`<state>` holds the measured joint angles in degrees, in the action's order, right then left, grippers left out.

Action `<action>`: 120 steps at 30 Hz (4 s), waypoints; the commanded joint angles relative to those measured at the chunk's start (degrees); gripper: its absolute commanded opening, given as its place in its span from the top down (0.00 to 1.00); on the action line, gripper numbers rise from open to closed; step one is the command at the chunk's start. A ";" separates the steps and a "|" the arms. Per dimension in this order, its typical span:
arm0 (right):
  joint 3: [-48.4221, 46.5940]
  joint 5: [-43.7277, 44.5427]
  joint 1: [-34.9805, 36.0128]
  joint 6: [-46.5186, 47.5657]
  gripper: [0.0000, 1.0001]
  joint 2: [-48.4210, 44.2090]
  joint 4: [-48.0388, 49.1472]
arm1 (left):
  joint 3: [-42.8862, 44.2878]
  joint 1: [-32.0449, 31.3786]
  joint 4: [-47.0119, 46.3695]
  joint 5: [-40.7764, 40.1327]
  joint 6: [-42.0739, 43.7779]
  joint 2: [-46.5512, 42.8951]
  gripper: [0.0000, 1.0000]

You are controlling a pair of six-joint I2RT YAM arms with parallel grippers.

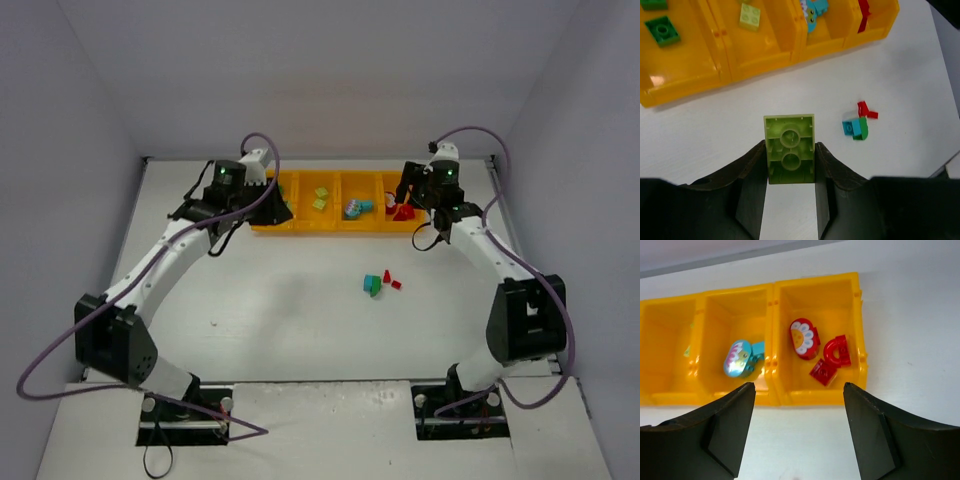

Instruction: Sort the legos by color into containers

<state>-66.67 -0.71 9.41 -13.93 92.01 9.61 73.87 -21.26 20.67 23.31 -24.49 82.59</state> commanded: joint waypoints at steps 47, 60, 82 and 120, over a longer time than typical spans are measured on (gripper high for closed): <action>26.24 -16.43 0.08 -3.11 0.59 -36.73 -9.34 | 14.77 -18.38 -5.46 -8.64 1.91 19.64 0.34; 25.29 -6.15 4.29 -6.02 0.73 -23.92 -13.21 | -6.26 -17.94 -2.74 -19.70 0.94 -2.77 0.34; 17.28 1.59 10.72 -6.81 0.64 -2.71 -7.50 | -21.92 -6.78 1.57 -32.10 4.62 -29.68 0.09; -17.86 8.54 1.58 -0.83 0.75 13.71 -4.07 | -24.82 -4.41 -4.49 -26.74 5.15 -28.97 0.04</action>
<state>-80.03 6.63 11.22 -15.66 102.08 3.70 48.18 -26.17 19.44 -3.86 -19.94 53.91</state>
